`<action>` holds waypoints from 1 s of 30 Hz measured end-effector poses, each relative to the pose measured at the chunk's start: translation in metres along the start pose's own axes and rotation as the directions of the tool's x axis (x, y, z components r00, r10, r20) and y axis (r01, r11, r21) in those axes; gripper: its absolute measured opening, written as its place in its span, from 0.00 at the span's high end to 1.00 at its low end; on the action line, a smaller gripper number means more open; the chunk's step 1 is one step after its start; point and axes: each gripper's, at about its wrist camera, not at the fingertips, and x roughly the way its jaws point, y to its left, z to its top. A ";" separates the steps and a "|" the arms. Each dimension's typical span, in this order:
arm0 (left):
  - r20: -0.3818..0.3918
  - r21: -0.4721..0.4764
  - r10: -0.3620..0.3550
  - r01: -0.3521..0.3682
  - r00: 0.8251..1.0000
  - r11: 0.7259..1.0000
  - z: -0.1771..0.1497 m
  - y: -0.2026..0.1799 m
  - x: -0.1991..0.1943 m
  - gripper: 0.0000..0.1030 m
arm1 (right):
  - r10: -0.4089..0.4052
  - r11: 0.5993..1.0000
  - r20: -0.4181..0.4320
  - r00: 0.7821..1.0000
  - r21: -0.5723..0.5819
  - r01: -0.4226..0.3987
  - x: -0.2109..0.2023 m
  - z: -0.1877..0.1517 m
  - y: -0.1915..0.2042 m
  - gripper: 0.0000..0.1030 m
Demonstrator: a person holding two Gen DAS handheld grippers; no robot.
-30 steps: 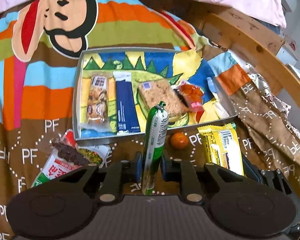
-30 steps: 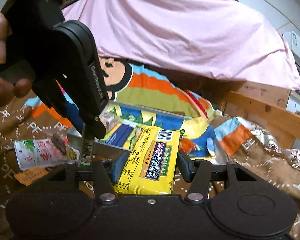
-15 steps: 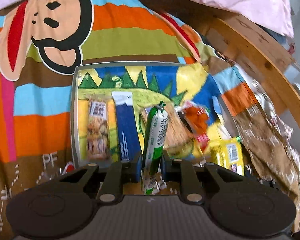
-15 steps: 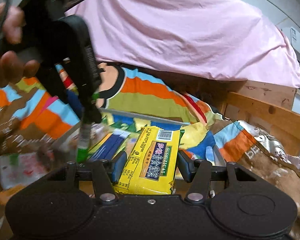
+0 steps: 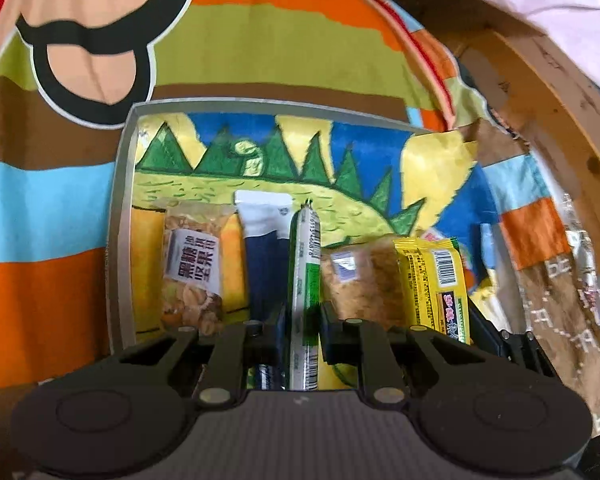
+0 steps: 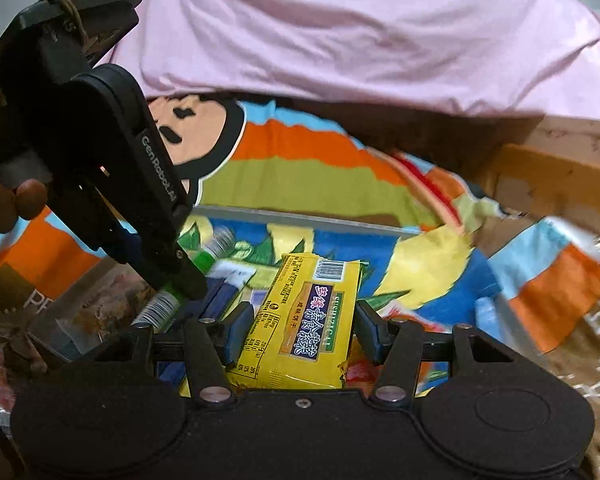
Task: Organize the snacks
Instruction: 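Carry the green tube into the tray with the left tool while the right tool lowers the yellow packet, then open both tools to release the snacks in the tray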
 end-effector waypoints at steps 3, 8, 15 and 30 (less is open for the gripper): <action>-0.008 0.001 0.007 -0.007 1.000 1.000 -0.001 0.006 0.010 0.82 | 0.010 1.000 -0.006 1.000 -0.012 -0.010 0.002 -0.004 0.004 0.45; 0.018 0.047 0.013 -0.014 1.000 0.999 -0.007 0.005 0.016 0.82 | 0.014 1.000 -0.014 1.000 -0.025 -0.015 0.004 -0.006 0.007 0.44; 0.075 0.075 0.016 -0.022 0.997 0.997 -0.017 -0.001 0.015 0.75 | 0.016 0.999 -0.021 1.000 -0.038 -0.017 0.006 -0.006 0.008 0.33; 0.197 0.015 -0.017 0.014 0.980 1.000 -0.049 -0.003 -0.026 0.18 | -0.031 0.999 -0.015 0.999 0.016 0.031 -0.046 -0.003 -0.008 0.04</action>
